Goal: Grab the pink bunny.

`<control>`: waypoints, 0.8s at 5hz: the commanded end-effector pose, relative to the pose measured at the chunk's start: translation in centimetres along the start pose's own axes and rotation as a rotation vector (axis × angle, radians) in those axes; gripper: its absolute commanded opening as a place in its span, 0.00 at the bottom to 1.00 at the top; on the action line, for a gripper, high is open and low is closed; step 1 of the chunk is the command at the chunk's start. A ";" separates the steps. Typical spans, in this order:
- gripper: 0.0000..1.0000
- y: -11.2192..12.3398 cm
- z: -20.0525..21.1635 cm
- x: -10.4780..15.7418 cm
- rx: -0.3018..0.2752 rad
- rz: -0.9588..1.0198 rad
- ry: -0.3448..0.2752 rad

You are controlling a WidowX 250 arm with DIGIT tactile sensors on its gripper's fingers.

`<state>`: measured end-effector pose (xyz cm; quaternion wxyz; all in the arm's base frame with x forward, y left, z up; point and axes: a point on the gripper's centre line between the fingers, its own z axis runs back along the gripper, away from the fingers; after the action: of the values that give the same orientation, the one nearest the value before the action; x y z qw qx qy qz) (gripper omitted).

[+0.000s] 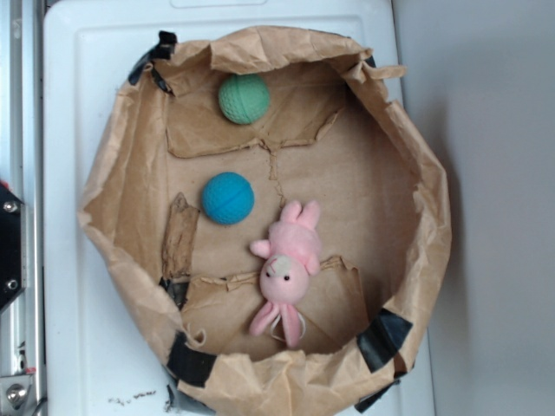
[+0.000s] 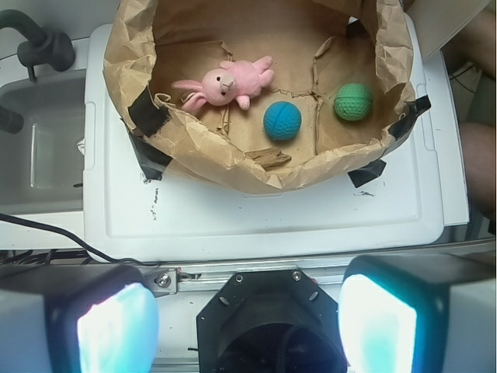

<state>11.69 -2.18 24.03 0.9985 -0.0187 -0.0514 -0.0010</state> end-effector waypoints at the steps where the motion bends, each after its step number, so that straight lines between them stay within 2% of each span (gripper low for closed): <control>1: 1.00 0.0 0.0 0.0 0.000 0.000 0.000; 2: 1.00 -2.8 -1.6 4.9 0.006 0.097 0.014; 3: 1.00 -4.6 -3.0 10.0 0.015 0.185 0.019; 4: 1.00 -4.7 -4.7 15.1 -0.010 0.370 -0.014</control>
<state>26.35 -8.00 19.42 0.9854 -0.0160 -0.0289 0.1672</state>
